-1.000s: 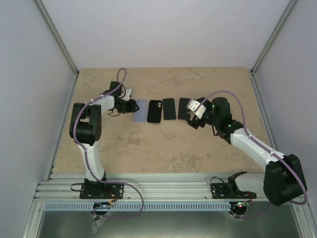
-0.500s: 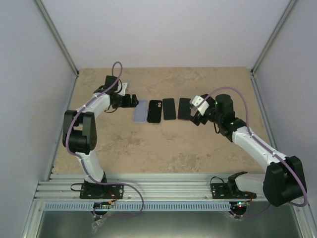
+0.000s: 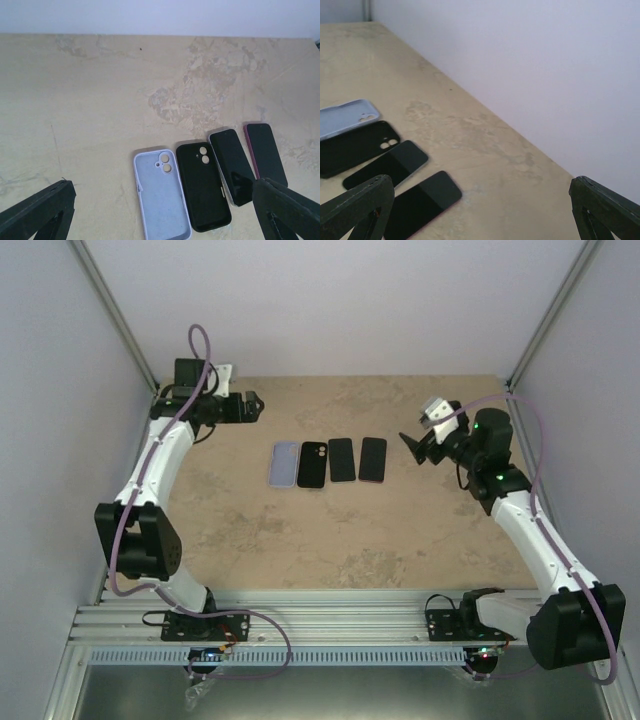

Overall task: Take the phone out of the phone case
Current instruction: Reset both arms

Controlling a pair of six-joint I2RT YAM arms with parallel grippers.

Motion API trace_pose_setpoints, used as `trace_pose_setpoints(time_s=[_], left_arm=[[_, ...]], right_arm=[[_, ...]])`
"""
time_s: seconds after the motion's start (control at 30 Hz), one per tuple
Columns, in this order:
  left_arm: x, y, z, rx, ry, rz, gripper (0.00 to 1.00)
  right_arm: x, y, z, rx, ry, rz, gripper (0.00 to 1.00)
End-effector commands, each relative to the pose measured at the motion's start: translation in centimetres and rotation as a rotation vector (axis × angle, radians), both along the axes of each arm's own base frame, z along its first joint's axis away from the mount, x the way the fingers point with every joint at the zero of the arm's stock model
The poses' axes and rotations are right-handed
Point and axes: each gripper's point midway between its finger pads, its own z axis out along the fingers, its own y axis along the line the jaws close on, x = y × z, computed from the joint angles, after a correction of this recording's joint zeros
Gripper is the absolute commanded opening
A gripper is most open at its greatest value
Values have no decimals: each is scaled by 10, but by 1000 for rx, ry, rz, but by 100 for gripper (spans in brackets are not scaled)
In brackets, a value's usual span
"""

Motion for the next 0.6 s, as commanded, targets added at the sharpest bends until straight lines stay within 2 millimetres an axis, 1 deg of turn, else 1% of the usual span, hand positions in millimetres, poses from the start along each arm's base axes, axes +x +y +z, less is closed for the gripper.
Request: trace_pose_setpoints(time_s=[0.0,0.1,0.2,0.3,0.4,0.57], left_arm=[[-16,12,24,24,-25,34,99],[-23,23,29,41,-42,39,99],[-31,37,24,51,-43,60,99],[-34,63,12,47,-31,115,99],[-37,84,-4,31,-7,153,99],[-40,115,-29,18,18,215,100]], right_arm=[[2,-25,17,120,60,-42,98],[7,-53,17,185,97,-91,98],[8,-76,6,238,142,-130,98],[8,-94,-9,284,187,-169,98],[8,-112,-27,303,219,-215,98],[5,-129,-60,317,274,-266,98]])
